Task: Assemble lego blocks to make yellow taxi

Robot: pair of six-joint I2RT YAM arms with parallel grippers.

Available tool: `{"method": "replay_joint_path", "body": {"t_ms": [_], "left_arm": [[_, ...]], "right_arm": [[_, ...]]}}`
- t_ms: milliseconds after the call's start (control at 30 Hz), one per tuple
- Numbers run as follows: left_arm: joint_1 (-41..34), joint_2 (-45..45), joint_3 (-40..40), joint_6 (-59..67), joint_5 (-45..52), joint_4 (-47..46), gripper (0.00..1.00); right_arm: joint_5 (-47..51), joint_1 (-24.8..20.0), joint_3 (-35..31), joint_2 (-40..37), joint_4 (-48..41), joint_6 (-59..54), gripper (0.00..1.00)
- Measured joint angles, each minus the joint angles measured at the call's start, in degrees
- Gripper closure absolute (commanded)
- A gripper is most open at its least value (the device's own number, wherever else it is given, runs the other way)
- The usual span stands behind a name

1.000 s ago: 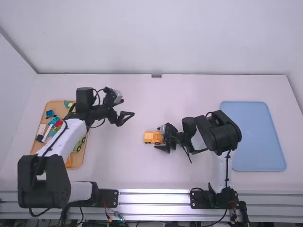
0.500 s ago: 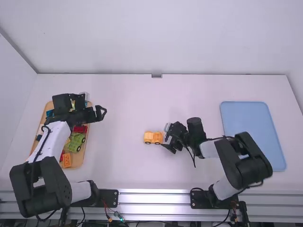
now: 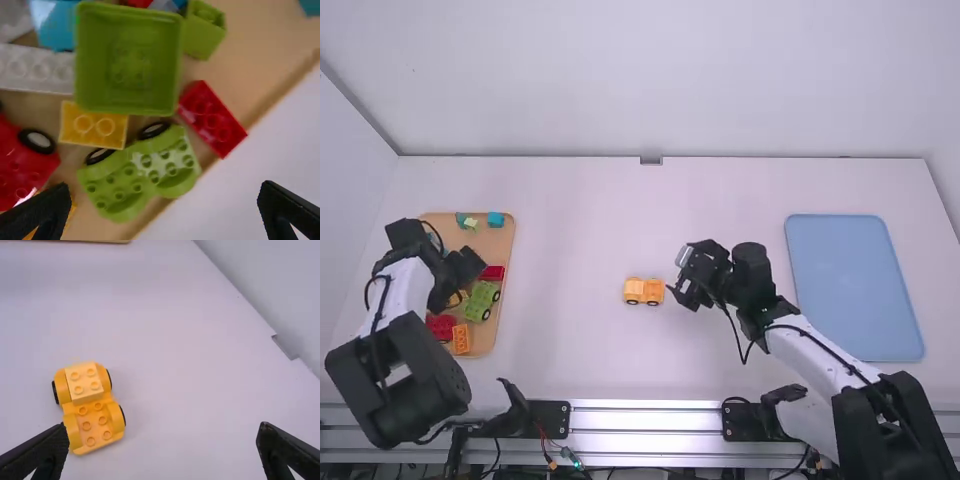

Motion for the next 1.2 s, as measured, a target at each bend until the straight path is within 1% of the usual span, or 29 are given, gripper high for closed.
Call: {"method": "replay_joint_path", "body": {"t_ms": [167,300,467,667,833,867,900,933,1000,1200], "left_arm": [[2.7,7.7,8.9,-0.9,-1.7,-8.7,0.01],[3.1,12.9,12.2,-1.2,-2.9,-9.5,0.01],[3.1,15.8,12.3,-3.6,-3.9,-6.5,0.01],[3.1,15.8,12.3,-13.5,-4.1,-8.1,0.01],[3.1,15.8,12.3,-15.0,-3.1,-8.1,0.01],[3.1,15.8,12.3,-15.0,-2.4,-7.7,0.07],[3.1,15.9,12.2,-15.1,-1.7,-7.3,0.18],[3.1,15.9,12.2,-15.1,-1.7,-7.3,0.18],[3.1,15.8,11.8,-15.3,-1.0,-7.7,0.22],[3.1,15.8,11.1,-16.7,-1.6,-8.3,0.26]], "right_arm": [[0.0,0.0,0.0,-0.1,-0.1,0.0,0.01],[0.2,0.0,0.0,-0.1,0.3,0.0,0.01],[0.2,0.0,0.0,-0.1,1.4,0.0,0.01],[0.2,0.0,0.0,-0.1,1.9,0.0,0.01],[0.3,0.0,0.0,-0.1,1.9,0.0,0.01],[0.2,0.0,0.0,-0.1,2.0,0.0,0.01],[0.2,0.0,0.0,-0.1,2.3,0.0,0.01],[0.2,0.0,0.0,-0.1,2.3,0.0,0.01],[0.2,0.0,0.0,-0.1,2.5,0.0,0.01],[0.2,0.0,0.0,-0.1,2.3,0.0,0.01]]}}
